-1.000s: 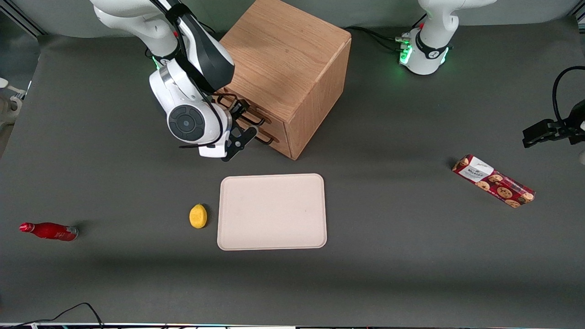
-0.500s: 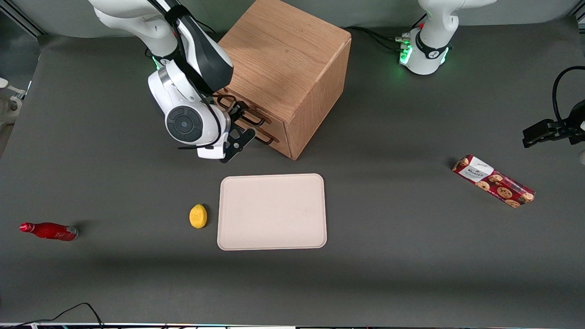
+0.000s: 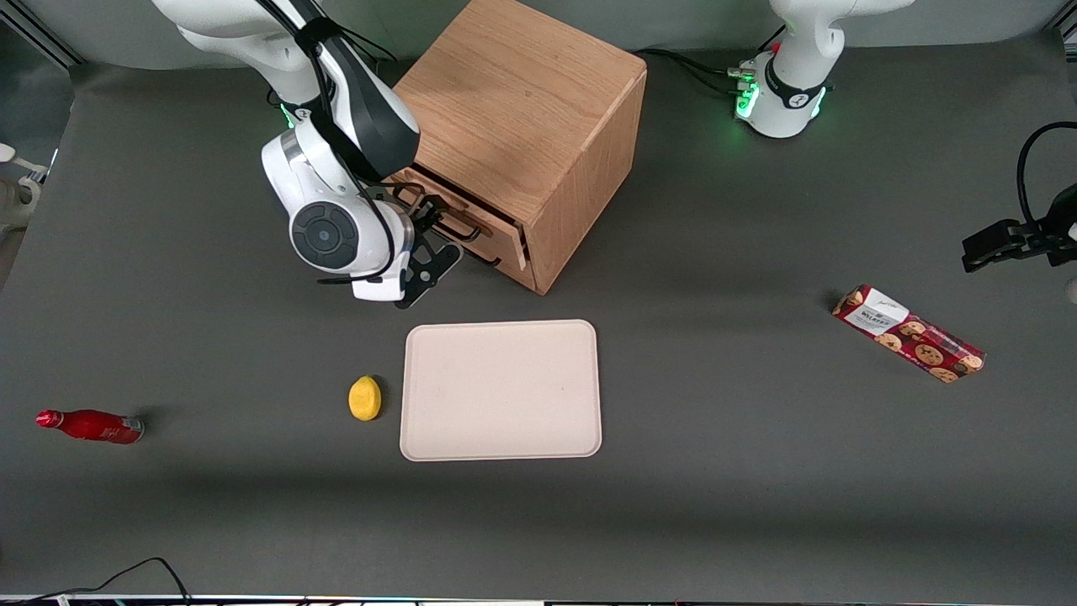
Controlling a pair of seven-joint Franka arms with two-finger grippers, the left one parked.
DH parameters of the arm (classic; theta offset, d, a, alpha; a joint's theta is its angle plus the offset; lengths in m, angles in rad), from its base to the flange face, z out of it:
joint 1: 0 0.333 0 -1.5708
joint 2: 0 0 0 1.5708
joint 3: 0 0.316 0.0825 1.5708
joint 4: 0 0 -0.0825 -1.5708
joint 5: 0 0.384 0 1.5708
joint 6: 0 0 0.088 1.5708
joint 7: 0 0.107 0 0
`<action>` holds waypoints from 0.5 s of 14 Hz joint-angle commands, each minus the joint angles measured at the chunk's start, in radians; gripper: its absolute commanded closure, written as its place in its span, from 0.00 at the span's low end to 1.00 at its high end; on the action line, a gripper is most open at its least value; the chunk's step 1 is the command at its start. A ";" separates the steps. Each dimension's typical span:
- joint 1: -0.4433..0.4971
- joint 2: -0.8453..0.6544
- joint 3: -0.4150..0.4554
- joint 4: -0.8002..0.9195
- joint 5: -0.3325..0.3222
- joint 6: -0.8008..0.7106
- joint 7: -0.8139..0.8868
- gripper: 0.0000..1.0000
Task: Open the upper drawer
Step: 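Pull the handle outward with the right gripper, sliding the drawer open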
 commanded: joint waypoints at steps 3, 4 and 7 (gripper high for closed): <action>-0.020 0.012 0.003 0.017 -0.016 0.028 -0.058 0.00; -0.023 0.021 0.001 0.025 -0.021 0.030 -0.060 0.00; -0.033 0.040 0.003 0.049 -0.030 0.033 -0.067 0.00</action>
